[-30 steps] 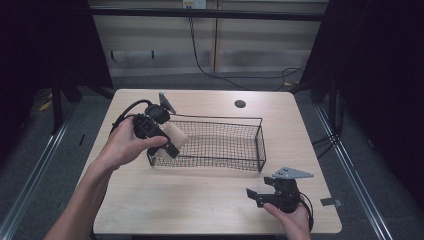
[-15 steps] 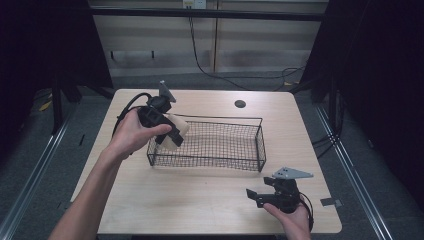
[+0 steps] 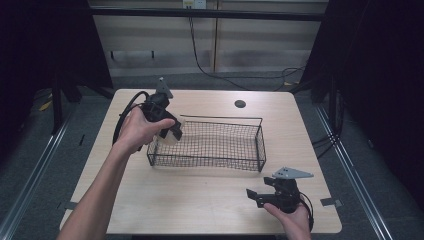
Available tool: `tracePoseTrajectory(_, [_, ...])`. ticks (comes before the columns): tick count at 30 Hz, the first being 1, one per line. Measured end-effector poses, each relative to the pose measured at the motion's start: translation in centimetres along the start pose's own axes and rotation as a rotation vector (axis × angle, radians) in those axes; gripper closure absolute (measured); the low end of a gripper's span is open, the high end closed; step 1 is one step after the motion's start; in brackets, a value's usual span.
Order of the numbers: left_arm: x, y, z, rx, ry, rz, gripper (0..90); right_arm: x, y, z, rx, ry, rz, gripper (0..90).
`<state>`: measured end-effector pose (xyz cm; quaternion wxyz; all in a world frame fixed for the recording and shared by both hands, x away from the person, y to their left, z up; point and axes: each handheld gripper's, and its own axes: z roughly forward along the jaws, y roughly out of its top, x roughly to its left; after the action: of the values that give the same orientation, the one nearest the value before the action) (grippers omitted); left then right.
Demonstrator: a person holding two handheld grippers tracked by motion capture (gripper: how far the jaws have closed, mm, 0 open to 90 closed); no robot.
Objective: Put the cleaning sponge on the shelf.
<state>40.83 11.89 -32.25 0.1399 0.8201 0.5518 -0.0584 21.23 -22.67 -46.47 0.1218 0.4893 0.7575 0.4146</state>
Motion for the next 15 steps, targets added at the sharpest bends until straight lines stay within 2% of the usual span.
tracePoseTrajectory(2, [0.1,0.1,0.4,0.014,0.021,-0.024,31.0,0.0,0.0,0.0,0.001,0.002,-0.001,18.1])
tracePoseTrajectory(7, [0.8,0.2,1.3,0.033,0.025,-0.068,31.0,0.0,0.0,0.0,0.008,0.006,0.001,18.1])
tracePoseTrajectory(9, [0.9,0.3,1.5,0.044,0.031,-0.069,30.9,0.0,0.0,0.0,0.009,0.006,0.000,18.0])
tracePoseTrajectory(11, [0.8,0.4,1.7,0.036,0.028,-0.087,31.0,0.0,0.0,0.1,0.009,0.005,0.001,18.0])
tracePoseTrajectory(15, [0.7,0.6,2.3,0.040,0.042,-0.078,30.9,0.0,0.0,0.1,0.010,0.005,0.001,18.0])
